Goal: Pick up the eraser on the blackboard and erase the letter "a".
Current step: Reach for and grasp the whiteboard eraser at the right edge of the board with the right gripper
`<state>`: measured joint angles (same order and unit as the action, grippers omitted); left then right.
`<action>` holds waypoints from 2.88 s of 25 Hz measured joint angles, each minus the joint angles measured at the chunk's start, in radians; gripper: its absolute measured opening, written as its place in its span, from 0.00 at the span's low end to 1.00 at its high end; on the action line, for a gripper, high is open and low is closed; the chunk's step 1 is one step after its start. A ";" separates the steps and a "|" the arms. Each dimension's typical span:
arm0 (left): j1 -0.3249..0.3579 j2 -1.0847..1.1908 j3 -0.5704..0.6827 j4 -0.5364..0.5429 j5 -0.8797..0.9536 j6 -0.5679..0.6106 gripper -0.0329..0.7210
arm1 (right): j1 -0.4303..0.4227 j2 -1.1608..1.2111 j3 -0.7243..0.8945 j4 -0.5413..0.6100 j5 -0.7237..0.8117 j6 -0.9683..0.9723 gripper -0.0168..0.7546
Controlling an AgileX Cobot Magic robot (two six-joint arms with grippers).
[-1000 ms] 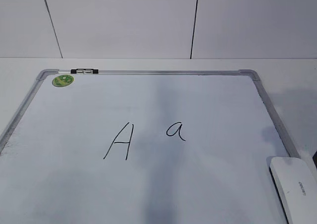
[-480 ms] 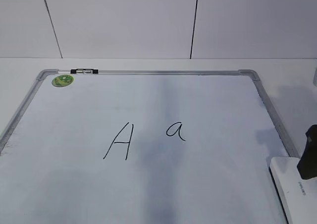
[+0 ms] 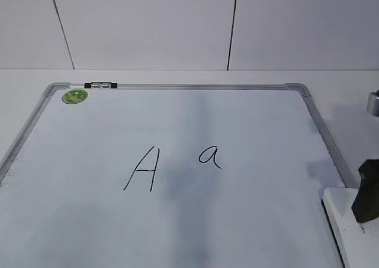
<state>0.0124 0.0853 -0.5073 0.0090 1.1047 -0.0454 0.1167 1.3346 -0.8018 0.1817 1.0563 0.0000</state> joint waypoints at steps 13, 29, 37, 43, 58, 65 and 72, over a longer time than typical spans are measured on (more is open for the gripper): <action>0.000 0.000 0.000 0.000 0.000 0.000 0.36 | 0.000 0.004 0.148 0.059 -0.161 -0.029 0.84; 0.000 0.000 0.000 0.000 0.000 0.000 0.36 | 0.000 0.050 0.150 0.083 -0.212 -0.046 0.84; 0.000 0.000 0.000 0.000 0.000 0.000 0.36 | 0.000 0.050 0.150 0.069 -0.228 -0.047 0.83; 0.000 0.000 0.000 0.000 0.000 0.000 0.36 | 0.000 0.050 0.130 0.054 -0.220 -0.047 0.82; 0.000 0.000 0.000 0.000 0.000 0.000 0.36 | 0.027 0.062 0.001 -0.033 -0.039 0.026 0.81; 0.000 0.000 0.000 0.000 0.000 0.000 0.36 | 0.135 0.093 -0.056 -0.122 0.006 0.141 0.80; 0.000 0.000 0.000 -0.002 0.000 0.000 0.36 | 0.137 0.145 -0.074 -0.122 0.035 0.159 0.80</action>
<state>0.0124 0.0853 -0.5073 0.0067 1.1047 -0.0454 0.2533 1.4795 -0.8753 0.0598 1.0914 0.1591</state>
